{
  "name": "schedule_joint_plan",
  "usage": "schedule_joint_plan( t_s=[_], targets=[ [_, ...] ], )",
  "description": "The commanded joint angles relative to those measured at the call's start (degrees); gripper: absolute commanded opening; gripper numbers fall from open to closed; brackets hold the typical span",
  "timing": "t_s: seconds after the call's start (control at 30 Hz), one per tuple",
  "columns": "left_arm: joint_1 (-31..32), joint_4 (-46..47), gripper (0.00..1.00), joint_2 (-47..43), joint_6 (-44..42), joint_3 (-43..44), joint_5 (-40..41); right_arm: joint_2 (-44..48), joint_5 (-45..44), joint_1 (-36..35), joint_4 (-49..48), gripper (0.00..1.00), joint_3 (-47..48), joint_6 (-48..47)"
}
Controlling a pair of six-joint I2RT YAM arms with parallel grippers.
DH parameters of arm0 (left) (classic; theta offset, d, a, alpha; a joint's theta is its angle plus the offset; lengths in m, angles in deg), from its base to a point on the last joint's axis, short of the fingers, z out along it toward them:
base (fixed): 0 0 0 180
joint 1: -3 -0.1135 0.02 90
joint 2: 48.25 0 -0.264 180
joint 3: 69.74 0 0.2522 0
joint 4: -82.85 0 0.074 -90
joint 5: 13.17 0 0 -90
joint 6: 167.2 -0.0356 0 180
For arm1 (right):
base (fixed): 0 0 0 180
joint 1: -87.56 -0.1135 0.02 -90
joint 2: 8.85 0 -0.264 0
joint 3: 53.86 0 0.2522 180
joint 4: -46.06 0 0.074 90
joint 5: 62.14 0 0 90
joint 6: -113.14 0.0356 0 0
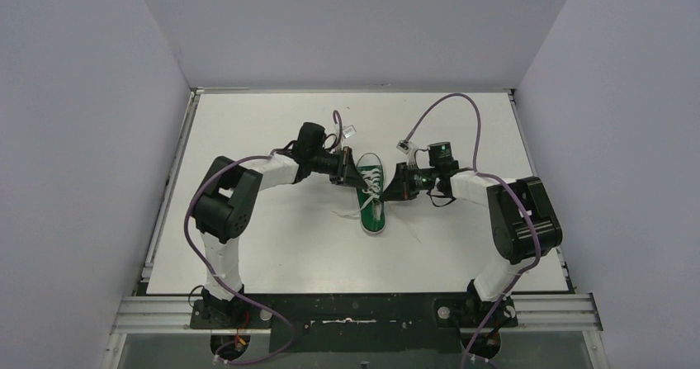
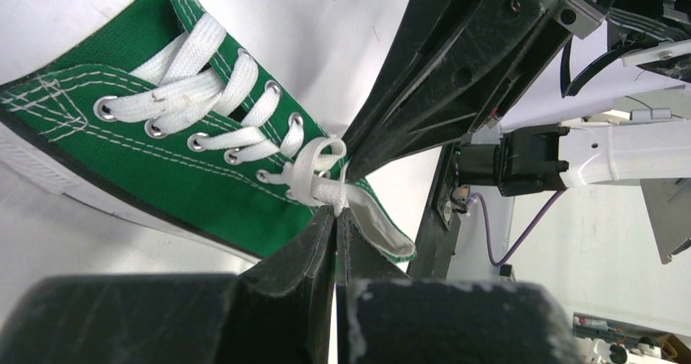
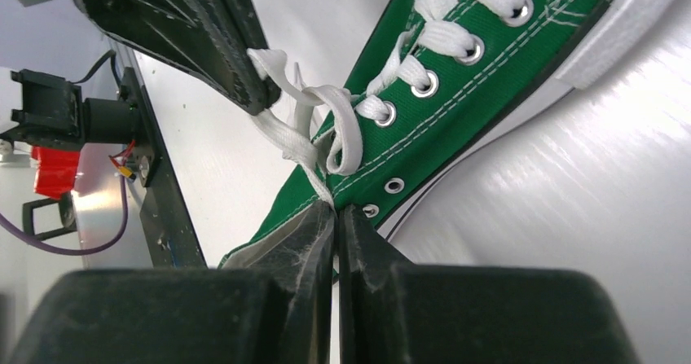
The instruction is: Tie the shoes
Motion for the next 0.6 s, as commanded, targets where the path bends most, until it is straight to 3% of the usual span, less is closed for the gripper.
schedule_joint_plan(
  t_s=[0.0,0.3,0.4,0.57],
  targets=[
    [0.1,2.4,0.00,-6.8,-1.7,-2.5,1.3,6.1,-2.7,0.7,-1.2,0.00,-0.6,3.1],
    [3.9,-0.3,0.00,-10.9,-3.6,-8.0,6.3,10.8,-6.2,0.6,1.2,0.04,-1.3,6.5],
    [5.1,2.2,0.00,-10.7,-1.9,-9.5,6.5,10.0,-6.7,0.7,3.1,0.08,-2.0,4.7],
    [5.3,6.3,0.00,-8.9,2.1,-9.4,5.8,9.6,-7.2,0.9,-1.9,0.12,-5.9,7.2]
  ],
)
